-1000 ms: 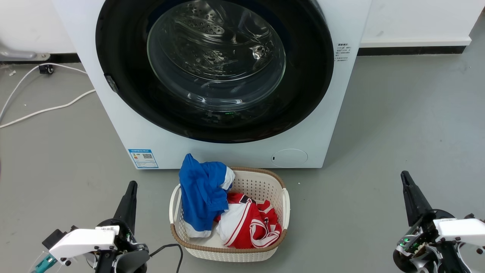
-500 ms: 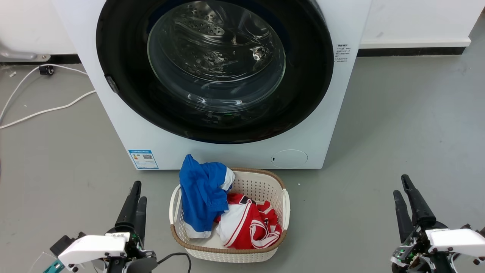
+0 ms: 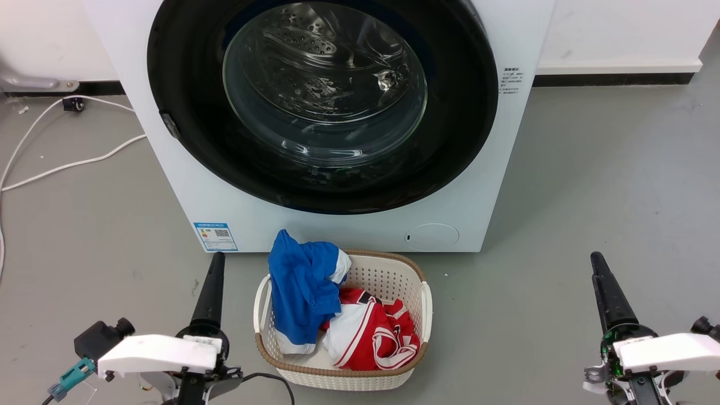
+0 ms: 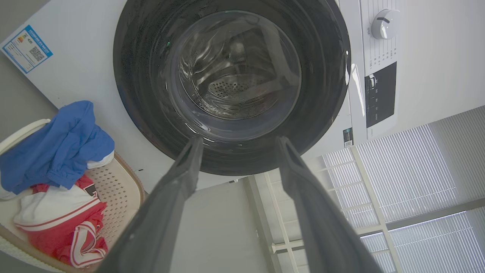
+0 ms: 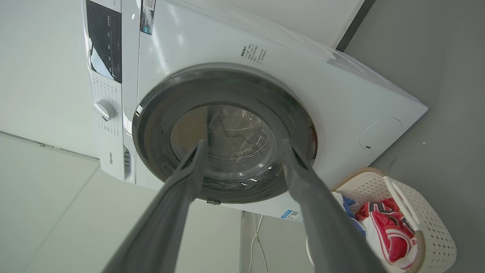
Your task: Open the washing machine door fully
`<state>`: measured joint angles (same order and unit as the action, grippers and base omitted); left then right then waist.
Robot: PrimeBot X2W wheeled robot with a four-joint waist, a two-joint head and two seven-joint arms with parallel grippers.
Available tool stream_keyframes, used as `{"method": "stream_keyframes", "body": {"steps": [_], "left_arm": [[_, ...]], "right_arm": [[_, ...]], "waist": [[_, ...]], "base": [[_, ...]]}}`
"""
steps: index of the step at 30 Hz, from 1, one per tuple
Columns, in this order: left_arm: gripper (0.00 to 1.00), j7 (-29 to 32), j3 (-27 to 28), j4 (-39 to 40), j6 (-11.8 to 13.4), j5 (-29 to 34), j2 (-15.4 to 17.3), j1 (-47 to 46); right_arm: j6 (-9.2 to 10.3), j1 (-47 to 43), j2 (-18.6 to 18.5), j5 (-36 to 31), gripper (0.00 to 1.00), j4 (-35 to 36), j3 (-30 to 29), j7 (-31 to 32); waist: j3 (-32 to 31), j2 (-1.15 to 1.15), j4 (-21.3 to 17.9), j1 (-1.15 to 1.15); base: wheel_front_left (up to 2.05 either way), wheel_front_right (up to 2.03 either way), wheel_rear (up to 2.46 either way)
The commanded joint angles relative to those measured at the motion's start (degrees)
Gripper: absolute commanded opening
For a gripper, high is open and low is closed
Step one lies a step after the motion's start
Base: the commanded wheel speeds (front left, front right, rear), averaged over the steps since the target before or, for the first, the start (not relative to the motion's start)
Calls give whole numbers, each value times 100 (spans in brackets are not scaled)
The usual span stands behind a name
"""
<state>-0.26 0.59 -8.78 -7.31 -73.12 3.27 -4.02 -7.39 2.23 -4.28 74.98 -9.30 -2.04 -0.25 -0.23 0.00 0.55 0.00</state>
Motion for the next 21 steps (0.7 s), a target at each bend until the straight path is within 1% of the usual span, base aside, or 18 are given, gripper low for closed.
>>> {"method": "stream_keyframes", "body": {"steps": [1, 10, 17, 21], "left_arm": [[100, -52, -31, 148, -8, 263, 50, -75], [100, -245, -199, 303, -11, 1496, 115, -17], [100, -384, -195, 344, -12, 2203, 88, 20], [100, -463, -293, 337, -13, 2599, 136, 22]], "right_arm": [[-4, 46, -54, -236, 100, 134, 21, -55], [-5, -3, -106, -1536, 100, 192, 168, -250], [-6, 5, -110, -2409, 100, 146, 242, -331], [-7, -15, -123, -2870, 100, 173, 275, -337]], "waist": [[-2, 0, 3, 0], [-24, 0, 20, 0], [-36, 0, 48, 0], [-48, 0, 67, 0]], "base": [[0, 0, 0], [0, 0, 0], [0, 0, 0], [0, 0, 0]]}}
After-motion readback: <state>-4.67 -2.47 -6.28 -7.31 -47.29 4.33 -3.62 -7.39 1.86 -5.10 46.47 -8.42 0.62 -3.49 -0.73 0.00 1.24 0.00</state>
